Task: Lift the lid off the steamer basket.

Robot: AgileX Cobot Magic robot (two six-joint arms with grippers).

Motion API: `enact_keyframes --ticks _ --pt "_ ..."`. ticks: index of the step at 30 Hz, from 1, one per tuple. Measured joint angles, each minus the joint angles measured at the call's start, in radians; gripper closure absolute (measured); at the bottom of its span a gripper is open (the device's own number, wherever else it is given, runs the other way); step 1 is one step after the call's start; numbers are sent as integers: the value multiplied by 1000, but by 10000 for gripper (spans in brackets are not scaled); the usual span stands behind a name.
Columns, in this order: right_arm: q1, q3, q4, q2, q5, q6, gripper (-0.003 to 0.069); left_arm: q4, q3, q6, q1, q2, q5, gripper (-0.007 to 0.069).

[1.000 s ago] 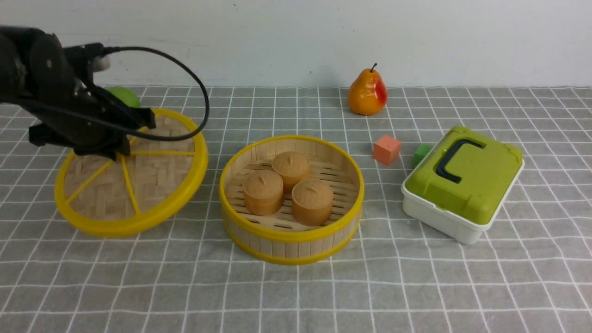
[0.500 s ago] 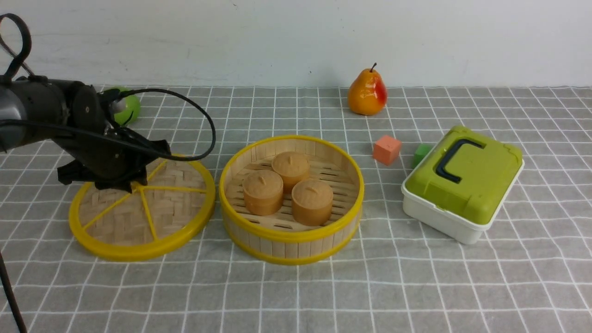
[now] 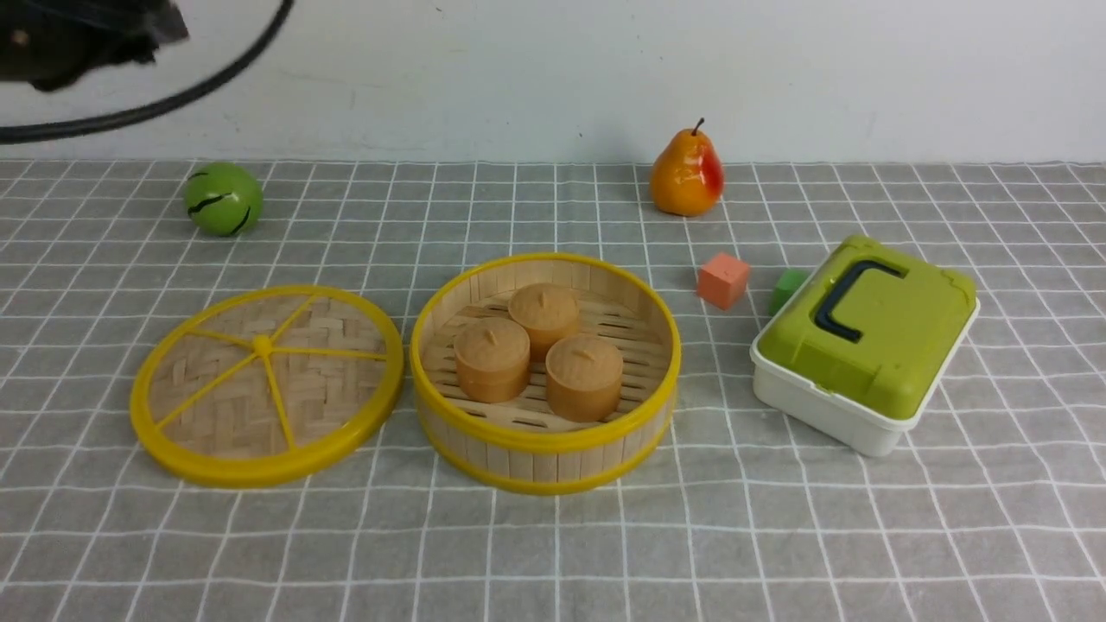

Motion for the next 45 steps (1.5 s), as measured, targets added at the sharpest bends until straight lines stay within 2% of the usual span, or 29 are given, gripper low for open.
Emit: enact_keyframes --ticks 5,7,11,16,23,33,45 --pt "0 0 0 0 0 0 417 -64 218 97 -94 -219 -93 637" --pt "0 0 0 0 0 0 417 -66 277 105 -118 -263 -120 637" --pt "0 0 0 0 0 0 417 -65 572 123 -233 -449 -323 637" --pt "0 0 0 0 0 0 417 -19 775 138 -326 -633 -463 637" --pt "0 0 0 0 0 0 417 23 848 140 -356 -779 -406 637" --pt "0 0 0 0 0 0 417 45 848 140 -356 -833 -385 637" --pt "0 0 0 0 0 0 417 -5 848 140 -356 -834 -377 637"
